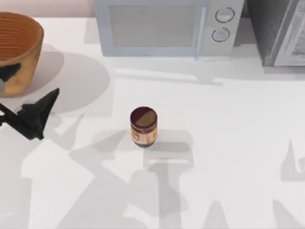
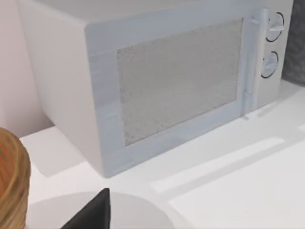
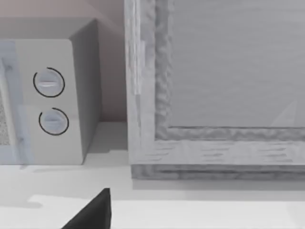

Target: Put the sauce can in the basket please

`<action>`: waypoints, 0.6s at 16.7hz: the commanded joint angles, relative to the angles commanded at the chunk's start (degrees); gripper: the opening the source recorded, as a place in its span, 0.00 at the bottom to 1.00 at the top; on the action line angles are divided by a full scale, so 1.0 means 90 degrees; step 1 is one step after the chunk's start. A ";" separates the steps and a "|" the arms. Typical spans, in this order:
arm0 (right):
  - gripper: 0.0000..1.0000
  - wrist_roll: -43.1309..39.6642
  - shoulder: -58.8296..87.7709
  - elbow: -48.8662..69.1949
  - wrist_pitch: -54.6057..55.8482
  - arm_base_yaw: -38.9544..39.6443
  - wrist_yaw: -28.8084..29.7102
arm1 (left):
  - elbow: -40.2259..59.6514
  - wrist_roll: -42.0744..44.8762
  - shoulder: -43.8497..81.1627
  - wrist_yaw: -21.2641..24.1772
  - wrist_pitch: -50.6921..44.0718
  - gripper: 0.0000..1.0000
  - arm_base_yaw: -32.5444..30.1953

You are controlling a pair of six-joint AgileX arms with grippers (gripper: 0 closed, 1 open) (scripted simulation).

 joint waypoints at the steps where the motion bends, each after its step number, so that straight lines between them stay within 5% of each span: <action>1: 1.00 0.0000 0.0000 0.0000 0.0000 0.0000 0.0000 | 0.0186 0.0019 0.0674 0.0324 0.0398 1.00 -0.0011; 10: 1.00 0.0000 0.0000 0.0000 0.0000 0.0000 0.0000 | 0.1895 -0.0258 0.5583 0.2774 0.3654 1.00 -0.0693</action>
